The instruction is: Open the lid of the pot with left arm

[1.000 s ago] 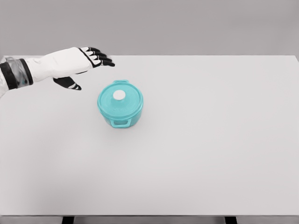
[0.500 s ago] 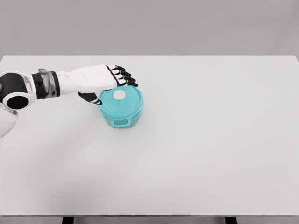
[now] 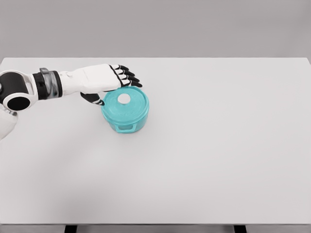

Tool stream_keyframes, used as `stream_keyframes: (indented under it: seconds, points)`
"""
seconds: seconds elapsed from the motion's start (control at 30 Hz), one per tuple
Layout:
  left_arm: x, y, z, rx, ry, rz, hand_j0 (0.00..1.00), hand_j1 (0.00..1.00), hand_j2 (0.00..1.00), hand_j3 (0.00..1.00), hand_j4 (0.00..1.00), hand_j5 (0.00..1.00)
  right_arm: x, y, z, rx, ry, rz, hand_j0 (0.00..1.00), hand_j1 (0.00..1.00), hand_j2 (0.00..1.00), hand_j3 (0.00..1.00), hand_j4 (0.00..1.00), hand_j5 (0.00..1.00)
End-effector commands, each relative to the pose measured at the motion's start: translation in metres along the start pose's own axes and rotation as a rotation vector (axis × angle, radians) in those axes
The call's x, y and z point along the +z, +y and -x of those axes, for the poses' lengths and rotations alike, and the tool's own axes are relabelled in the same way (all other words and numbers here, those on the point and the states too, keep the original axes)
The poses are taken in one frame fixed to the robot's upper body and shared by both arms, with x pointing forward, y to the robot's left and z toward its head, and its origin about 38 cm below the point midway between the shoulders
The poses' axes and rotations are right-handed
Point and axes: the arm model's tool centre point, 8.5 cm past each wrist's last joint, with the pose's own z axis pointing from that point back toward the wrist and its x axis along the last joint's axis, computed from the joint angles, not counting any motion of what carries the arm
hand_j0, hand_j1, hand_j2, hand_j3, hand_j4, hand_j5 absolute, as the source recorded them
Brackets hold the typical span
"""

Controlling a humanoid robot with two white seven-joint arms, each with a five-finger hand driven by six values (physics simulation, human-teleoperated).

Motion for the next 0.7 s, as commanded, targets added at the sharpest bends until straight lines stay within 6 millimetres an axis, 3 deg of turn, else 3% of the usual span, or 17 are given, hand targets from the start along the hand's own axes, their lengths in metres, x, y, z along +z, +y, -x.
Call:
stream_keyframes:
  seconds: [0.0,0.67]
  points:
    - [0.0,0.0,0.0,0.004,0.001,-0.003,1.0,1.0,1.0,1.0,1.0,1.0,0.0,0.0,0.0,-0.001,0.0,0.0,1.0,1.0,1.0,1.0,1.0,1.0]
    - [-0.004,0.001,-0.013,-0.012,-0.037,-0.003,1.0,1.0,1.0,1.0,1.0,1.0,0.0,0.0,0.0,-0.001,0.0,0.0,1.0,1.0,1.0,1.0,1.0,1.0]
